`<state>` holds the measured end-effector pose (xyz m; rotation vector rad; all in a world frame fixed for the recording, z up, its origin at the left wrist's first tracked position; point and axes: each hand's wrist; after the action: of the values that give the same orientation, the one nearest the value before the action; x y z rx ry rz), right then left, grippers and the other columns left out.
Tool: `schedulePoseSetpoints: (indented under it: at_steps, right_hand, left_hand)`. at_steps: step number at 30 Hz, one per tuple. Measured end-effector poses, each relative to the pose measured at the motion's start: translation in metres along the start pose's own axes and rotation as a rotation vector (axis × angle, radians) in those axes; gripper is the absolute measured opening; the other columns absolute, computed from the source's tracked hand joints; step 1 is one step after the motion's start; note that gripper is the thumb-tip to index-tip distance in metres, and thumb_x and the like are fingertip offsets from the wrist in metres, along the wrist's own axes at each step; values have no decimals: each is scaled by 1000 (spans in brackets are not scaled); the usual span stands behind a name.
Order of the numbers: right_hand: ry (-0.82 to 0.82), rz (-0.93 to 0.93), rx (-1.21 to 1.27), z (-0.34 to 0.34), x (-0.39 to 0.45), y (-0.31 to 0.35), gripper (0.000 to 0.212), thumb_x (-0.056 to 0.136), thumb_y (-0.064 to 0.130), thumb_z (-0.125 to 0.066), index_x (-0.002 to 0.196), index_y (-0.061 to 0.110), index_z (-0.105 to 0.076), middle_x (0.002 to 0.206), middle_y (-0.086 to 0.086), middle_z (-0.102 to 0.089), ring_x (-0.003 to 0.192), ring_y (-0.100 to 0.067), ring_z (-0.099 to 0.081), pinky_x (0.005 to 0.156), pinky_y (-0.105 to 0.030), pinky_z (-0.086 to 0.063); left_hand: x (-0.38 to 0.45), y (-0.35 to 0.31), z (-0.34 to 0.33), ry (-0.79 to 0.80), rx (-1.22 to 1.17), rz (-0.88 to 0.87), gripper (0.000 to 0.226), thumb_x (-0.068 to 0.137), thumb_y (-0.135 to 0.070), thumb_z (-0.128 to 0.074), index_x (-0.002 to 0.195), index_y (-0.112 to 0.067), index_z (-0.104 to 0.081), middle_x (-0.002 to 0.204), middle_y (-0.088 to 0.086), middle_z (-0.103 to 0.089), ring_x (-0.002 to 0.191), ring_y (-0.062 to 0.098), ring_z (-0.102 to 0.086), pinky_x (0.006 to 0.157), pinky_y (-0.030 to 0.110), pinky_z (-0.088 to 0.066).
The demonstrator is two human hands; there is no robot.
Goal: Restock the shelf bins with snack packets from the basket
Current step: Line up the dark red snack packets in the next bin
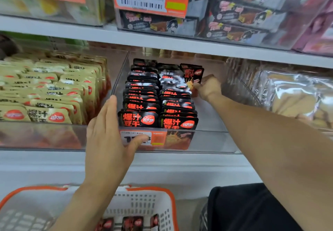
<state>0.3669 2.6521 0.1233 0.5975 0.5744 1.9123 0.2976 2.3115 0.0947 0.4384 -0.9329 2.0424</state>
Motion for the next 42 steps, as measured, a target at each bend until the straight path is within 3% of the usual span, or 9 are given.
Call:
schedulePoseSetpoints:
  at_steps: [6,12,16,22,26,28,32,36,42]
  right_hand:
    - [-29,81,-4,34,-30,8,34,87,28,-73,65,12,-53,83,-13,-65,87,-28,-66,86,-40,-57]
    - [-127,480,280,86,-149,24,9,90,7,-66,92,14,-60,80,6,-63,66,-3,-56,69,-23,-49]
    - [68,743,261,73,-260,16,12,87,0,-66,87,10,-60,80,7,-59,63,-9,-56,58,-18,-43]
    - [772,571,18,-65,-343,-26,25,93,16,-61,117,18,-55,99,10,-58,79,-6,-58,75,-25,-48]
    - [1226,414,-305,-137,-384,-52,29,96,14,-59,123,4,-52,116,-22,-57,103,-39,-58,88,-52,-51]
    - [1337,360,-431,-169,-400,-67,27,93,9,-62,116,4,-48,105,-23,-52,87,-37,-54,72,-47,-50]
    - [1369,140,-448,-217,-422,-97,60,87,-8,-54,139,12,-33,103,-14,-47,73,-25,-41,61,-35,-35]
    - [1230,163,-454,-236,-431,-125,83,85,-4,-61,156,18,-22,161,-10,-20,135,-35,-43,100,-39,-44]
    - [1196,223,-679,-243,-443,-142,67,86,1,-65,145,7,-33,156,-19,-23,140,-39,-29,110,-48,-36]
  left_hand:
    - [-5,-1,8,33,-62,-26,100,77,-52,-70,152,-3,-26,152,16,-39,140,27,-33,113,40,-25]
    - [-38,3,20,-289,-322,-78,24,88,-6,-59,111,-5,-58,115,11,-57,110,19,-52,99,23,-39]
    - [-98,40,-2,105,-293,129,13,96,-12,-56,109,-17,-58,108,-2,-54,96,17,-55,81,33,-46]
    - [-219,116,-32,909,52,366,19,89,-27,-63,105,-20,-66,109,5,-68,106,25,-62,84,35,-50]
    - [-281,141,-33,1264,186,536,64,91,-40,-63,147,-24,-38,144,6,-45,136,33,-34,105,45,-40]
    - [-300,148,-32,1415,217,544,68,90,-46,-65,149,-28,-36,153,5,-36,143,33,-26,114,48,-32]
    - [-318,153,-31,1500,243,508,67,92,-54,-60,149,-28,-37,154,4,-32,143,31,-24,119,50,-22]
    - [-323,154,-34,1499,262,493,72,92,-57,-58,151,-26,-30,157,4,-25,147,33,-16,119,51,-18]
    - [-328,154,-39,1516,280,526,76,92,-57,-59,152,-23,-26,160,5,-20,150,34,-8,121,52,-11]
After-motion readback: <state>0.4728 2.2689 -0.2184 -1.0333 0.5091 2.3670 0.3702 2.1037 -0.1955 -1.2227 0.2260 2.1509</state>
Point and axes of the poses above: each hand's wrist, its own x-axis towards the middle knuckle, its own z-axis out of the back of the hand, y = z × x
